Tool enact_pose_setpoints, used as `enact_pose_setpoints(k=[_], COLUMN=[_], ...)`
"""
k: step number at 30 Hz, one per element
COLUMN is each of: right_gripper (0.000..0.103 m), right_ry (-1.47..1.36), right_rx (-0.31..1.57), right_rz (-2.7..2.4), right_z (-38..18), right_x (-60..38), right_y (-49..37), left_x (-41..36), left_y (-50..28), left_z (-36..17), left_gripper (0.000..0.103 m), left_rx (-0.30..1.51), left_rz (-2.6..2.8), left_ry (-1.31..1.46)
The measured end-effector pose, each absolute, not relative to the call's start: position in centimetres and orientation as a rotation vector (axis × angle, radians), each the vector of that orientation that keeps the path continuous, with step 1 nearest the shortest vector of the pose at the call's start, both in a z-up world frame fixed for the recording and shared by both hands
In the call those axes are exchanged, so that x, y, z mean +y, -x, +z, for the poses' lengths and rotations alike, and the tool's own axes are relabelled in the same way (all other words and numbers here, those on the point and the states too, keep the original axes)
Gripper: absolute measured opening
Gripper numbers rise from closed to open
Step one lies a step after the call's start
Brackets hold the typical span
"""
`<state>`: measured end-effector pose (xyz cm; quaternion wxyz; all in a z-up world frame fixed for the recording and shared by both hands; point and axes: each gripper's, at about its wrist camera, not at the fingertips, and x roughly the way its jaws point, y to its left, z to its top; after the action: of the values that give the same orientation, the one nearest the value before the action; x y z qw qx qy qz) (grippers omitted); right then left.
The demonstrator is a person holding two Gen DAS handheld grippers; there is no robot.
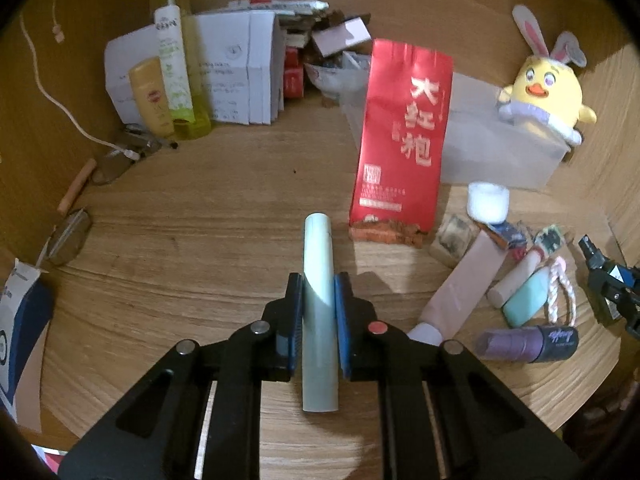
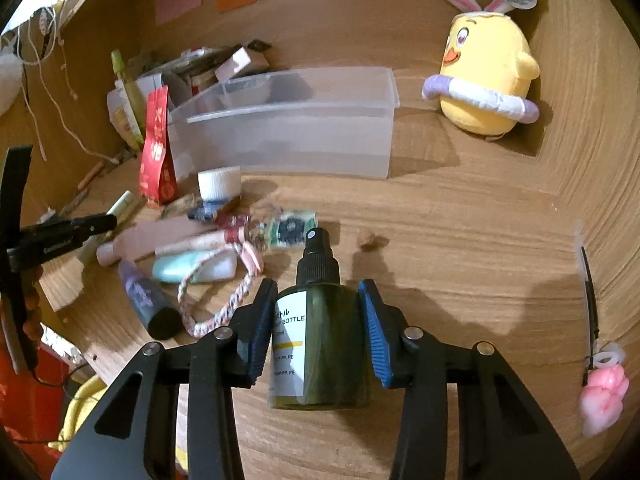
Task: Organize objects
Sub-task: 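Carry both items over the clear box and release them inside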
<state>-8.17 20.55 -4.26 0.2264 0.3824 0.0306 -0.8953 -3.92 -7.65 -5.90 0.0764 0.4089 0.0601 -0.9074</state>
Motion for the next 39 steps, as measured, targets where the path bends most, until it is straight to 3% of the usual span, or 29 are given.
enact_pose_setpoints(k=[13, 39], right_gripper=[0.038, 0.038], right_ry=[-0.878, -0.735], right_rx=[0.046, 0.036], right_rz=[-2.516, -2.512], right_z=[0.2, 5.7], right_x=[19.9, 16.1], right_y=[9.5, 17.2], left_x=[-5.5, -1.1], left_y=[3.6, 10.1], left_z=[-1.0, 4.2], left_gripper=[0.015, 0.015], left_rx=[0.240, 0.190], left_rz=[-2.859, -2.988], left_ry=[-1.022, -0.922])
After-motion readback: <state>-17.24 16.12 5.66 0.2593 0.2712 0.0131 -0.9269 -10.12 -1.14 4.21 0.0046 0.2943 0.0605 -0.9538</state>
